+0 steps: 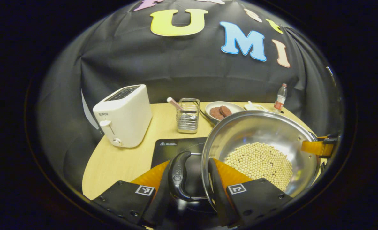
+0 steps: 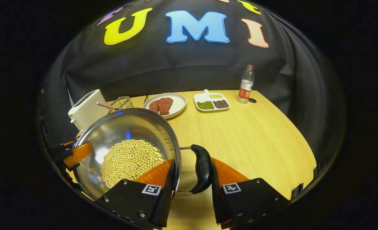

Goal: First push the handle of the pot to place it horizontally, then grasp the pot with both hands and set it on the induction cooktop.

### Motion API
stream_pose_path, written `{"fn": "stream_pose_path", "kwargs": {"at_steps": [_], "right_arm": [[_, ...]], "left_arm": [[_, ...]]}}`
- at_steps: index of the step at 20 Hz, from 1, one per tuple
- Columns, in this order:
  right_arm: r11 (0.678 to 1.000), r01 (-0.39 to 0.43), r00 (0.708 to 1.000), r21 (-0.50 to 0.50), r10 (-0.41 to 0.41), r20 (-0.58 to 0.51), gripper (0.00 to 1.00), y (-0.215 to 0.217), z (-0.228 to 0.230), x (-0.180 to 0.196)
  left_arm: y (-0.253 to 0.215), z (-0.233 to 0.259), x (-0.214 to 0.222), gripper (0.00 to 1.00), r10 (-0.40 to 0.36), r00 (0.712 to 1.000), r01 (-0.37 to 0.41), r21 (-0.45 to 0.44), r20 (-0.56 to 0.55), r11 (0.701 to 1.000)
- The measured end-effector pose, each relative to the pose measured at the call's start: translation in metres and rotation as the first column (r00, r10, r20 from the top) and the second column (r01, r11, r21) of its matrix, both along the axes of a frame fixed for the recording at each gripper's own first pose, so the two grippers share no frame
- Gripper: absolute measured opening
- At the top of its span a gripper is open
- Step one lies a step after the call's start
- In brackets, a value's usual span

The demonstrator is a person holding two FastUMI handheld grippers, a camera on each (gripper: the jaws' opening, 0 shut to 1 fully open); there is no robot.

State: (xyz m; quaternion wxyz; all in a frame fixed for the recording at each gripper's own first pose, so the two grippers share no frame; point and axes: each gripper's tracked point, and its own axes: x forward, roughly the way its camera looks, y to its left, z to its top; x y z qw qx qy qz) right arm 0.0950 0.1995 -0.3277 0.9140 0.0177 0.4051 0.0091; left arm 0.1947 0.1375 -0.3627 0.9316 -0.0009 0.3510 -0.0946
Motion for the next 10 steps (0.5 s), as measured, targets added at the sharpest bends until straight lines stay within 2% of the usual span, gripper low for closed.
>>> {"fn": "stream_pose_path", "kwargs": {"at_steps": [6,7,9,10], "right_arm": [[1.000,-0.021,1.000,0.007,0.021,-0.018,0.55,0.037,-0.006,0.008],[1.000,-0.022,1.000,0.008,0.022,-0.018,0.55,0.041,-0.007,0.009],[1.000,-0.027,0.999,0.006,0.027,-0.024,0.55,0.049,-0.010,0.012],[1.000,-0.031,0.999,0.006,0.031,-0.032,0.55,0.053,-0.013,0.012]], "left_arm": [[0.037,-0.008,0.012,0.69,0.013,1.000,-0.013,0.009,-0.012,1.000],[0.042,-0.010,0.014,0.65,0.017,1.000,-0.016,0.008,-0.012,1.000],[0.051,-0.012,0.018,0.73,0.021,1.000,-0.021,0.010,-0.015,1.000],[0.054,-0.014,0.019,0.69,0.024,1.000,-0.023,0.014,-0.018,1.000]]}}
